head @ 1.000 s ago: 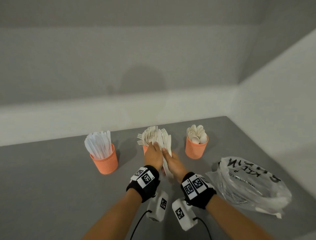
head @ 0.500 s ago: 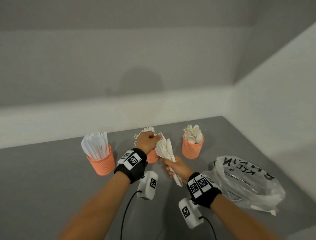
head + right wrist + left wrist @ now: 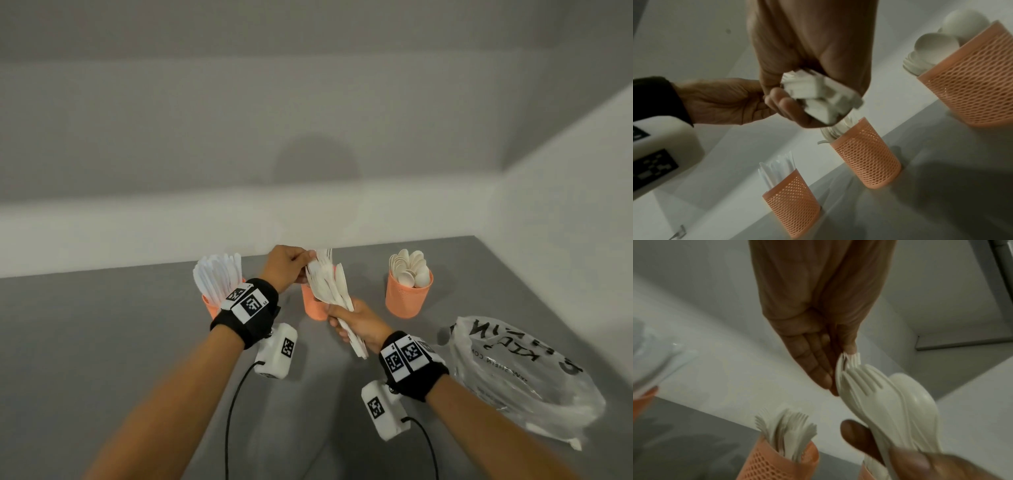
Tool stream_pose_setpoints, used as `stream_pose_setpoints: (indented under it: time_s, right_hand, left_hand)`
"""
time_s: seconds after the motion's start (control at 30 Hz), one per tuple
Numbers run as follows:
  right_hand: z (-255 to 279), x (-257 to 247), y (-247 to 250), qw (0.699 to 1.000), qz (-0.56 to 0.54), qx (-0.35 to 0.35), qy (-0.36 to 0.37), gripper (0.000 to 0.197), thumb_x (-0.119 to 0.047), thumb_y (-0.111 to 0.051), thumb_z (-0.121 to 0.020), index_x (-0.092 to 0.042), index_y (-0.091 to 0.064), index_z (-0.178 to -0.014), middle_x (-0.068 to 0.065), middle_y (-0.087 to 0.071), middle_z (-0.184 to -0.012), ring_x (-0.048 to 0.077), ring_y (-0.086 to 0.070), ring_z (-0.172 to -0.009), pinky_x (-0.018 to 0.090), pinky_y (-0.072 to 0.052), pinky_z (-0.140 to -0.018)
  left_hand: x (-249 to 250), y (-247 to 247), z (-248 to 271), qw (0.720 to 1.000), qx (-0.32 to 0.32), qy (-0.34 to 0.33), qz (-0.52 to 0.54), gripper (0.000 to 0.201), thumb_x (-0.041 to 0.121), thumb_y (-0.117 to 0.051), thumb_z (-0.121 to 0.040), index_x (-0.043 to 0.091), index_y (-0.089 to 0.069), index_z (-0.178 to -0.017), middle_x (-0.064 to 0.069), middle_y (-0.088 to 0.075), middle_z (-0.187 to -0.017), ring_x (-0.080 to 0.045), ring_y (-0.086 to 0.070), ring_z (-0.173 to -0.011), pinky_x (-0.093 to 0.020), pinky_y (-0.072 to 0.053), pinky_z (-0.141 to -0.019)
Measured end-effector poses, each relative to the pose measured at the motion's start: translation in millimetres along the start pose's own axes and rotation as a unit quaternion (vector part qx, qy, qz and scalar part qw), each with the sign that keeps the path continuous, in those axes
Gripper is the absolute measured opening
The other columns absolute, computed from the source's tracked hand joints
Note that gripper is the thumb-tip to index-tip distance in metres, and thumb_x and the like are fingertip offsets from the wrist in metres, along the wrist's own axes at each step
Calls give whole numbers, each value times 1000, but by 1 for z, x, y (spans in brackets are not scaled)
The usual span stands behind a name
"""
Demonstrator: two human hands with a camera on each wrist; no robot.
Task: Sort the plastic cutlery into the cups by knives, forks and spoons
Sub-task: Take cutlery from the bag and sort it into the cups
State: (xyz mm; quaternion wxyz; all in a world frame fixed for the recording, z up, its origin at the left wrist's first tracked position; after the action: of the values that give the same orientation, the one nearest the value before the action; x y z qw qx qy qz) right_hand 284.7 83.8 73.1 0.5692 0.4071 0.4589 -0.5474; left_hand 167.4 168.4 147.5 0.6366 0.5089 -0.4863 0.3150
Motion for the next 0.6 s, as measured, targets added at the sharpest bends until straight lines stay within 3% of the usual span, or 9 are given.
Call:
stream_pose_setpoints:
  time_s: [0.13,0.23,0.37,0.5,0.6]
  right_hand:
    - [-5,2,-16,1000,-12,-26,0,10,-17,-56,-92,-15,-53,-83,-6,-53,-52,3,-37,-34,15,-32,-35]
    - [-10,1,-31,999,-18,-40,-5,5,-16,-55,-92,-17,-54,-88,-8,-54,-50,3,-36,-34,15,-33,-34]
    - [-17,-3,-44,999,-1,-53,7,5,-13,-54,-92,-16,-52,-88,-8,-52,-46,5,-36,-32,16,-31,-34]
    - [-20,-6,-54,997,23,-70,12,6,-16,-55,-92,-12,-52,-95,-3,-49,-51,4,-35,-33,16,-31,-33]
    - [-22,-9,-62,996,39,-76,21,9,-16,-54,-93,-8,-51,-95,-3,-45,-52,3,-34,-33,15,-28,-34]
  left_hand:
    - [-7,20,10,997,-33,59,-24,15,10,-48,-95,1,-60,-90,-11,-58,-75,-6,-57,-55,-18,-50,-57]
    - [-10,37,14,998,35,58,-15,18,8,-46,-94,3,-60,-85,-7,-56,-69,-13,-54,-59,-18,-50,-55]
    - [-9,57,20,988,142,20,-52,27,5,-40,-93,-2,-64,-83,-14,-60,-72,-28,-58,-66,-38,-56,-74]
    - [-3,73,26,979,192,12,-69,24,8,-31,-96,1,-54,-92,-12,-59,-70,-22,-57,-52,-33,-54,-60]
    - [-3,84,27,975,214,17,-63,19,11,-30,-97,4,-47,-95,-7,-57,-66,-23,-58,-51,-39,-55,-62]
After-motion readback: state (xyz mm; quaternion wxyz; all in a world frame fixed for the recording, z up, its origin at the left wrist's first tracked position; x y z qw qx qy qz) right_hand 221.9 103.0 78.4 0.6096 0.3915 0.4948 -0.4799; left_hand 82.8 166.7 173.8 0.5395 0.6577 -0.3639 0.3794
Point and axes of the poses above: each hand's wrist, its own z-axis away from the middle knuckle, its own y-axis out of the back of the hand, x = y × z, the point moved 6 cm from there along -z, towards the middle knuckle
